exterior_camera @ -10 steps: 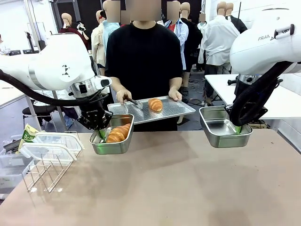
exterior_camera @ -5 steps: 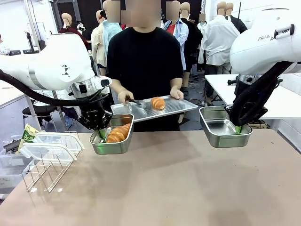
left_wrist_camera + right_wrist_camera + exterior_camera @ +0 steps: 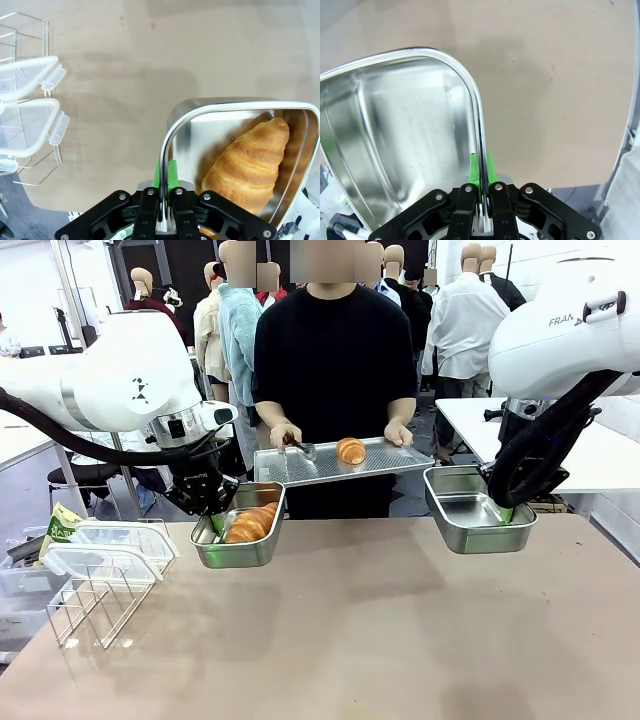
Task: Place the bread in airtight containers.
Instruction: Once an object is inside an Airtight Container , place the container in the center of the table.
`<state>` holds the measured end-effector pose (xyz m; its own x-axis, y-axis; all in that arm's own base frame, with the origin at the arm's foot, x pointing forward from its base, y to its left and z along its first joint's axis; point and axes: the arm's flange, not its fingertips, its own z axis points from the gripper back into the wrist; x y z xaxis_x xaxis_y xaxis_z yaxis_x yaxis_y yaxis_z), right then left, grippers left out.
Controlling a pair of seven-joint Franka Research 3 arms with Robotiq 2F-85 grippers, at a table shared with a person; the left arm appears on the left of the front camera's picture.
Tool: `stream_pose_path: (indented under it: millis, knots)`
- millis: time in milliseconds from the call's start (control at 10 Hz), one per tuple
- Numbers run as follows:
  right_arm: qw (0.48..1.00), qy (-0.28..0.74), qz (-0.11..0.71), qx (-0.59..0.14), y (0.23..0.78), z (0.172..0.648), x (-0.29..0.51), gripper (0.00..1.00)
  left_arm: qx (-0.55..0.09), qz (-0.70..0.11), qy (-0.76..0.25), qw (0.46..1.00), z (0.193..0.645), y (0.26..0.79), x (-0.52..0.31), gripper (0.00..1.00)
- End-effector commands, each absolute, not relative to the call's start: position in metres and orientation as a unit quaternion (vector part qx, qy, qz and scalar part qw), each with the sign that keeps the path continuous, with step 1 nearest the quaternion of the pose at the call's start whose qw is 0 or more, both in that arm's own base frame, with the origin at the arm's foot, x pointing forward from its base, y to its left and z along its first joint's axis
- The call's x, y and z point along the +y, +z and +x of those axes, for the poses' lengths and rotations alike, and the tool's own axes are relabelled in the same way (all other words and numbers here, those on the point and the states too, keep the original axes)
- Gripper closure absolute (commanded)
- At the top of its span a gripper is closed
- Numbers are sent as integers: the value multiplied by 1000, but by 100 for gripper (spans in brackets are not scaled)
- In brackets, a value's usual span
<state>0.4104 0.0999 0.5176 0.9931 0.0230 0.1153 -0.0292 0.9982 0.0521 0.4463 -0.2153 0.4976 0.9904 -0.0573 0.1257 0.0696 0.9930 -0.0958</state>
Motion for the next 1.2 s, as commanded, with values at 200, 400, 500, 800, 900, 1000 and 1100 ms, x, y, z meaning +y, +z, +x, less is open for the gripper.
stream_pose_path:
  millis: [200, 400, 500, 800, 900, 1000, 1100]
  knots:
    - [998, 11, 27, -61, 517, 407, 98, 100, -77, -53, -38, 995, 447, 492, -221, 100]
    - [998, 11, 27, -61, 517, 407, 98, 100, -98, -45, -39, 993, 454, 474, -223, 100]
    - [998, 11, 27, -61, 517, 407, 98, 100, -100, -36, -33, 994, 459, 460, -225, 100]
    - [998, 11, 27, -61, 517, 407, 98, 100, -82, -41, -20, 996, 478, 416, -222, 100]
    - [998, 11, 27, -61, 517, 407, 98, 100, -86, -40, -12, 995, 488, 402, -217, 100]
    - [998, 11, 27, -61, 517, 407, 98, 100, -88, -47, -6, 995, 495, 388, -214, 100]
    - [998, 11, 27, -61, 517, 407, 98, 100, -81, -42, 0, 996, 500, 375, -211, 100]
